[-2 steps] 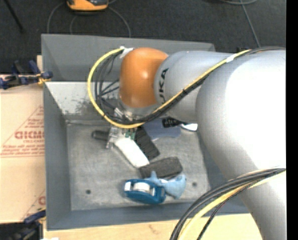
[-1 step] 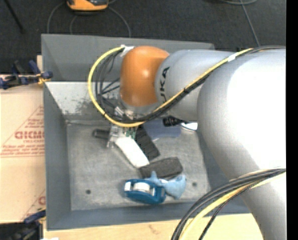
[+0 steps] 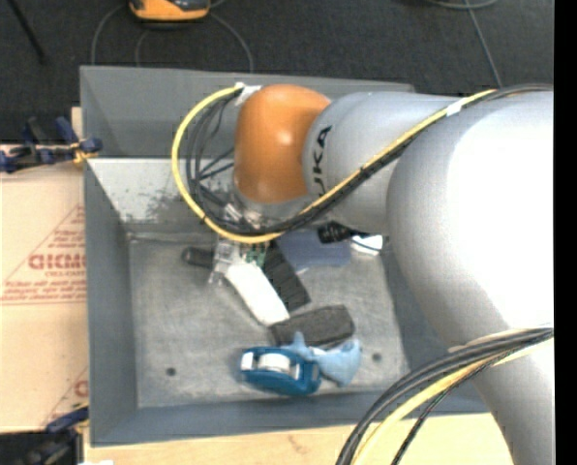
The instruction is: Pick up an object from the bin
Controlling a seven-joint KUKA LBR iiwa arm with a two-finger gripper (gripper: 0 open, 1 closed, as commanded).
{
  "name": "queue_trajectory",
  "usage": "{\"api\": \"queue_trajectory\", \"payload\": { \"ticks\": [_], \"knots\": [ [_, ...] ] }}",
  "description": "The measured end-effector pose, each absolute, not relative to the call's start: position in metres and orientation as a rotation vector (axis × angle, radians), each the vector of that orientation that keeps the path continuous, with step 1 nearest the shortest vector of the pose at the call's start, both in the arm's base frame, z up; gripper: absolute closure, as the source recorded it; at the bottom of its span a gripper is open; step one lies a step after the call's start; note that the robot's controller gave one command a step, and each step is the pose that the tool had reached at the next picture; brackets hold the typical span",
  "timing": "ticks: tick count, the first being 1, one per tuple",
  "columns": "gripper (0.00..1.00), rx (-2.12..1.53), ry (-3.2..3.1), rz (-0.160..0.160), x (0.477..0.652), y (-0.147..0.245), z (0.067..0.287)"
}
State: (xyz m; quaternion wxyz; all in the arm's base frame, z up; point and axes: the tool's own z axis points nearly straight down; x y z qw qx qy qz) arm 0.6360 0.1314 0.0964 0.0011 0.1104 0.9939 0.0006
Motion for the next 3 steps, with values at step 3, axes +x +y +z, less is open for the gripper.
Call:
{"api": "queue_trajectory", "payload": {
  "ticks": [3],
  "knots": [
    [1.0,0.349,3.122,0.002,0.636,0.131,0.139]
  ]
}}
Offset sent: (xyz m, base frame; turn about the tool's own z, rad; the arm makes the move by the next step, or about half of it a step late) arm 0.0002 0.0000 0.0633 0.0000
